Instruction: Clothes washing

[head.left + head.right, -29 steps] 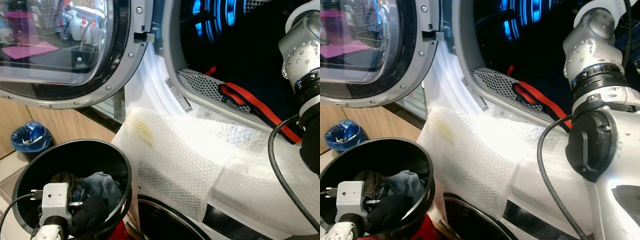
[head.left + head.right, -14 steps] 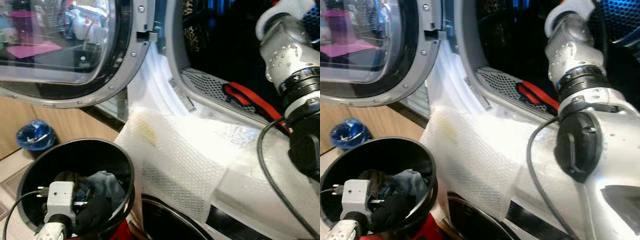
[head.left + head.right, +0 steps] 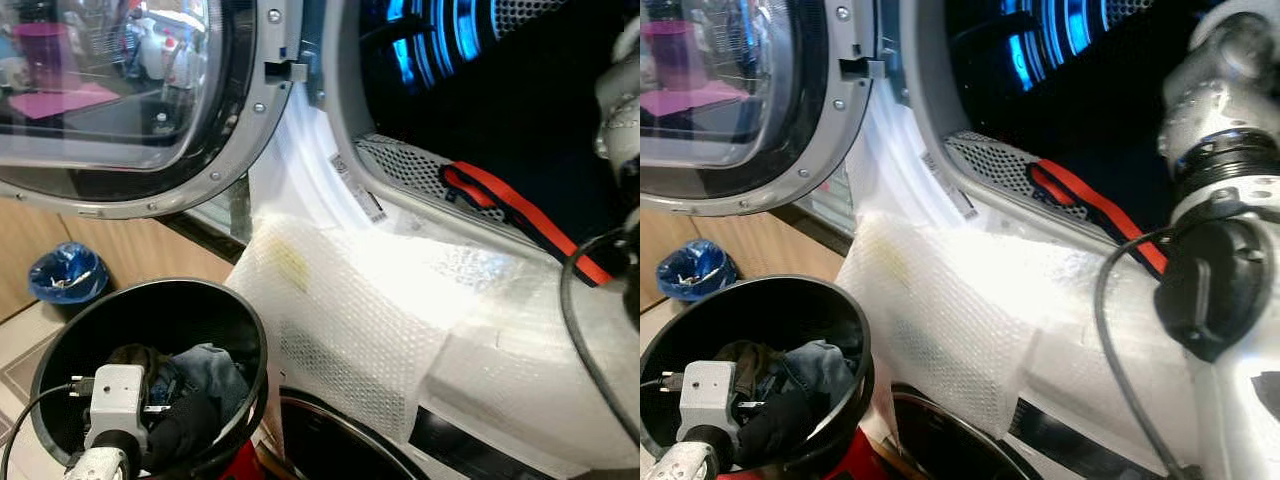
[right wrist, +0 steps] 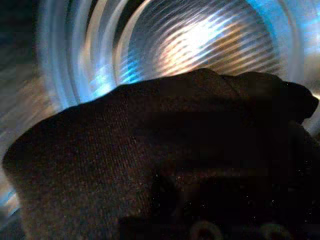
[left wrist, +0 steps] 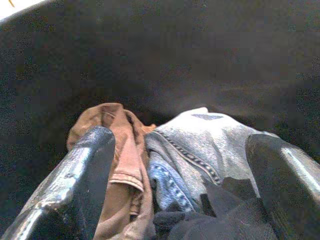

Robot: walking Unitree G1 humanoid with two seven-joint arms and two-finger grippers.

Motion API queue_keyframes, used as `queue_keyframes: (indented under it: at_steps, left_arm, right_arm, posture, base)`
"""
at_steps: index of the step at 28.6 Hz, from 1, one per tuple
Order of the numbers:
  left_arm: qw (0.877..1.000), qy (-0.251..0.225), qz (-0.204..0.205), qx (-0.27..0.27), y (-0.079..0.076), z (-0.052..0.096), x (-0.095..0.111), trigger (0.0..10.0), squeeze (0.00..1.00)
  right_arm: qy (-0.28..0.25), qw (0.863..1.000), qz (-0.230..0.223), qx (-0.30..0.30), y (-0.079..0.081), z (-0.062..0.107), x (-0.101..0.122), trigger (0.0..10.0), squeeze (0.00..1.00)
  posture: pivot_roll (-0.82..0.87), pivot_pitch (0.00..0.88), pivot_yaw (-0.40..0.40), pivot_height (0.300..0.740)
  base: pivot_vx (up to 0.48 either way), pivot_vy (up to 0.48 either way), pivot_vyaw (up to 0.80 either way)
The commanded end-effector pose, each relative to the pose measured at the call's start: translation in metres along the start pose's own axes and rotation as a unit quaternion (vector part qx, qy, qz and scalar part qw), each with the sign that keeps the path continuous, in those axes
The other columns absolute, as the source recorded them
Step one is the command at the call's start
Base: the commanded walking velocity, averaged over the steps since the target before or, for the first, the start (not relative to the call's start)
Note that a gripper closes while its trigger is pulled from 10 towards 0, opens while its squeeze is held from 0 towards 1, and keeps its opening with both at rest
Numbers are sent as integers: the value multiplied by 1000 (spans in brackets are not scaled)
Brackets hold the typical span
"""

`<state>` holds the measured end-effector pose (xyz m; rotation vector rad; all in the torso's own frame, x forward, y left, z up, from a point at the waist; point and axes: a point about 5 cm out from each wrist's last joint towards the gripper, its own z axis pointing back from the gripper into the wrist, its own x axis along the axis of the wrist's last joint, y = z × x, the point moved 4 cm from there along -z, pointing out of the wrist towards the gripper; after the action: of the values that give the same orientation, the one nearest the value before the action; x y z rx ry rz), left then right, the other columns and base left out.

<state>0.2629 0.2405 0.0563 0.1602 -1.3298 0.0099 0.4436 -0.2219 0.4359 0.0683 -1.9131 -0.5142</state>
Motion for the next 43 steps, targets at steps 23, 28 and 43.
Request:
queue_keyframes:
  at_steps: [23,28,43]
  left_arm:
    - [998,16,12,-55,-16,3,-3,10000,0]
    - [997,16,11,-69,-20,3,-2,10000,0]
    - [997,12,10,-71,-23,0,1,10000,0]
  right_arm:
    - [65,993,-65,69,-1,2,-32,10000,0]
    - [70,962,-13,265,57,17,-30,10000,0]
    - [-21,997,-62,-44,-38,-2,0,10000,0]
  posture:
    - [255,38,-62,740]
    - [250,39,-60,740]
    - [238,35,-53,740]
  base:
    - [0,0,0]
    - [0,0,0]
    - [0,0,0]
